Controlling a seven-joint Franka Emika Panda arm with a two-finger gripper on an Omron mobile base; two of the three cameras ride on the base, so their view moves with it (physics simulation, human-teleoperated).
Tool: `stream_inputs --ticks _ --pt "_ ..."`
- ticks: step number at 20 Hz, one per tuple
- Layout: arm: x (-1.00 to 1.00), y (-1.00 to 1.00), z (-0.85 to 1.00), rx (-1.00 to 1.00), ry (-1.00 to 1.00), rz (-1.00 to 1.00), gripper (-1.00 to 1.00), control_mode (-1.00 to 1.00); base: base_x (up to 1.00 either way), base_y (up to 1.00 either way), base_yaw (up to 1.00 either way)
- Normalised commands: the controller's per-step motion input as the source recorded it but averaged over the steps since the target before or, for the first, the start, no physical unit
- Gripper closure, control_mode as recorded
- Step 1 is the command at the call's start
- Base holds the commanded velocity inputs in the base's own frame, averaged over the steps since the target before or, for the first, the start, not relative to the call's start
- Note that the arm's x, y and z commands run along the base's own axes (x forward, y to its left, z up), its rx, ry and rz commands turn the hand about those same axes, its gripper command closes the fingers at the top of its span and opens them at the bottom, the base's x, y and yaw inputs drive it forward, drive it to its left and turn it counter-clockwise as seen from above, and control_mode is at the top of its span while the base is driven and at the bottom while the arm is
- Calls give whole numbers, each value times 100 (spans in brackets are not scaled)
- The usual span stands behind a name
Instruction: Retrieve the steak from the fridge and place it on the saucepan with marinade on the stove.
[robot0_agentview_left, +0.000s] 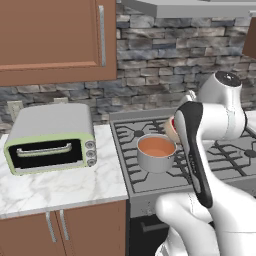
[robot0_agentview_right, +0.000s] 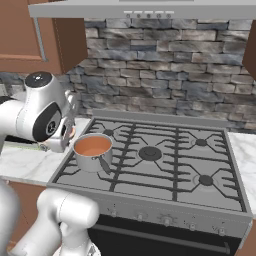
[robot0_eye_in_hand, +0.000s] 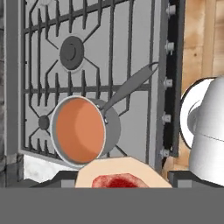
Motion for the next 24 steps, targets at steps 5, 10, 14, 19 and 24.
stream_inputs --ticks 5,10,14,19,24 --pt "0 0 5 4 0 -37 100 -100 0 0 0" --pt "0 0 5 7 0 -47 100 -100 0 0 0" --pt "0 1 0 10 0 -45 100 -100 0 0 0" --pt "13 0 0 12 2 -7 100 -100 0 0 0" --pt "27 0 -3 7 14 13 100 -100 0 0 0"
